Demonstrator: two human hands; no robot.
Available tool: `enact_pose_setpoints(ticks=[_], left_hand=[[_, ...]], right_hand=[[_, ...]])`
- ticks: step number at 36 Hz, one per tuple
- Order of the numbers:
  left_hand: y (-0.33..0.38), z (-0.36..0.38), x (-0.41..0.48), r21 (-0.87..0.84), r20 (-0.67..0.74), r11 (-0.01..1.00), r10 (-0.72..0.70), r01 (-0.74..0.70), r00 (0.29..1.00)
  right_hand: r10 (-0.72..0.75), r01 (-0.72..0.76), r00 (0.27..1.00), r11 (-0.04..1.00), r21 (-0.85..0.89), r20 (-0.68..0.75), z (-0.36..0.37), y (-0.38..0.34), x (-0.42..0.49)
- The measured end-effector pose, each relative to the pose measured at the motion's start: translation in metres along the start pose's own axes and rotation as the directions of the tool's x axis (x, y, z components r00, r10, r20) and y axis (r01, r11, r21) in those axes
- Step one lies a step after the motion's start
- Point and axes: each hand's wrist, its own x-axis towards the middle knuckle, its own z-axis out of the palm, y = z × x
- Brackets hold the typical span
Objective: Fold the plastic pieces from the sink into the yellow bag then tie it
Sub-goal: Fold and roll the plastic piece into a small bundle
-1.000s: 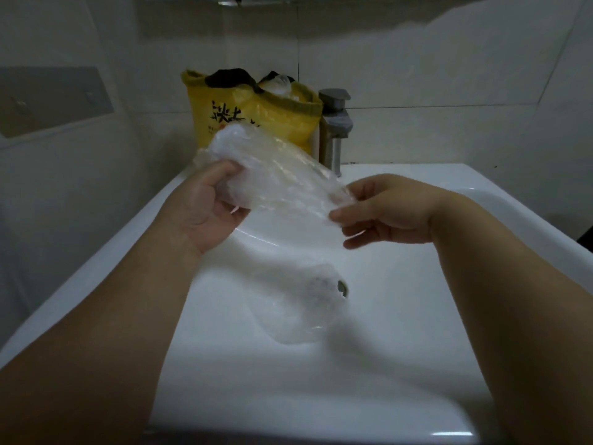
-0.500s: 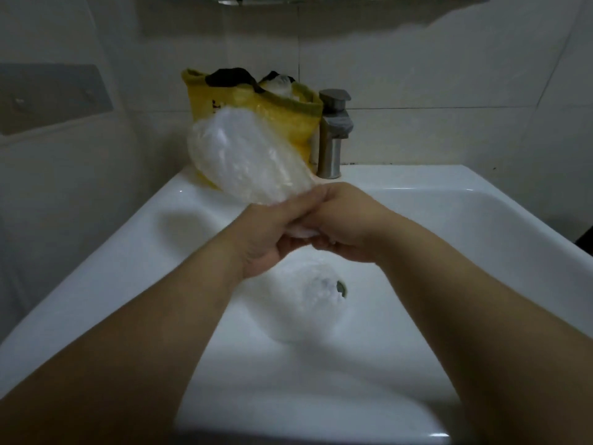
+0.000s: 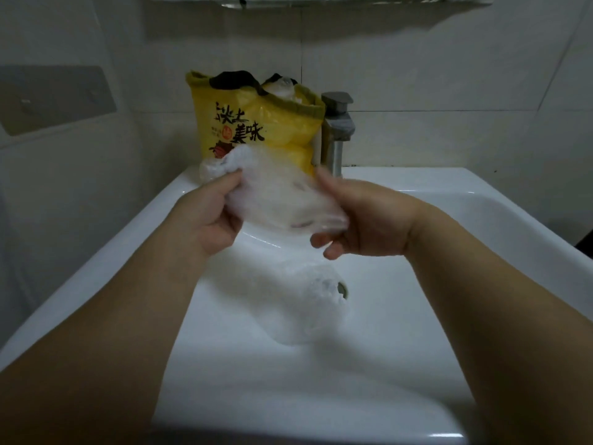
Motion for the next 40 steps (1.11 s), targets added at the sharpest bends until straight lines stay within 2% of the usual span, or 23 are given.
enact_pose_setpoints(ticks=[2,3,4,5,7,8,10,13,16,19,22,25,29,37,38,40], left_hand=[[0.001,-0.002,0.000,0.004,-0.053,0.997,-0.083,0.083,0.995],[0.002,-0.002,0.000,0.008,-0.072,0.993,-0.115,0.115,0.991],[0.001,-0.001,-0.001,0.020,-0.080,0.990,-0.137,0.139,0.987],[0.001,0.000,-0.001,0.036,-0.083,0.987,-0.152,0.156,0.985],[-0.001,0.002,-0.002,0.062,-0.086,0.982,-0.174,0.179,0.981],[-0.002,0.002,-0.002,0.070,-0.085,0.980,-0.178,0.185,0.980],[-0.003,0.001,-0.002,0.095,-0.073,0.975,-0.194,0.200,0.978],[-0.002,-0.001,-0.001,0.127,-0.077,0.965,-0.222,0.230,0.972],[-0.004,-0.001,-0.001,0.295,-0.045,0.931,-0.210,0.214,0.977],[-0.012,-0.001,0.000,0.502,0.050,0.860,-0.132,0.089,0.990],[-0.017,0.004,-0.003,0.576,0.118,0.815,-0.006,-0.063,0.993],[-0.019,0.012,-0.009,0.581,0.209,0.801,0.023,-0.144,0.978],[-0.022,0.015,-0.011,0.611,0.271,0.768,0.026,-0.193,0.962],[-0.019,0.018,-0.019,0.465,0.329,0.868,0.016,-0.177,0.944],[-0.018,0.019,-0.019,0.448,0.346,0.878,0.003,-0.168,0.938],[-0.017,0.019,-0.019,0.417,0.376,0.897,-0.022,-0.148,0.926]], right_hand=[[-0.048,0.048,0.999,0.987,0.155,-0.004,-0.003,-0.004,-0.002],[-0.067,0.075,0.996,0.987,0.145,-0.060,-0.003,-0.004,-0.001],[-0.091,0.097,0.987,0.995,0.033,-0.133,-0.002,-0.003,0.000],[-0.136,0.103,0.970,0.980,-0.168,-0.200,0.000,0.000,0.000],[-0.278,0.096,0.934,0.801,-0.591,-0.225,0.005,0.007,0.002],[-0.333,0.125,0.925,0.719,-0.684,-0.181,0.009,0.008,0.002],[-0.405,0.221,0.911,0.644,-0.732,-0.082,0.017,0.006,0.003],[-0.467,0.305,0.884,0.634,-0.711,-0.036,0.025,0.003,0.002],[-0.440,0.275,0.896,0.650,-0.708,-0.055,0.026,0.001,0.000],[-0.341,0.213,0.939,0.681,-0.700,-0.046,0.024,0.002,0.001],[-0.341,0.186,0.936,0.687,-0.702,-0.085,0.021,0.006,0.006],[-0.364,0.157,0.917,0.706,-0.691,-0.163,0.018,0.006,0.009],[-0.440,0.127,0.850,0.705,-0.698,-0.290,0.013,0.010,0.015],[-0.528,0.107,0.716,0.728,-0.677,-0.456,0.002,0.014,0.022],[-0.518,0.107,0.712,0.748,-0.655,-0.474,0.000,0.014,0.022],[-0.425,0.110,0.753,0.834,-0.541,-0.503,-0.002,0.014,0.022]])
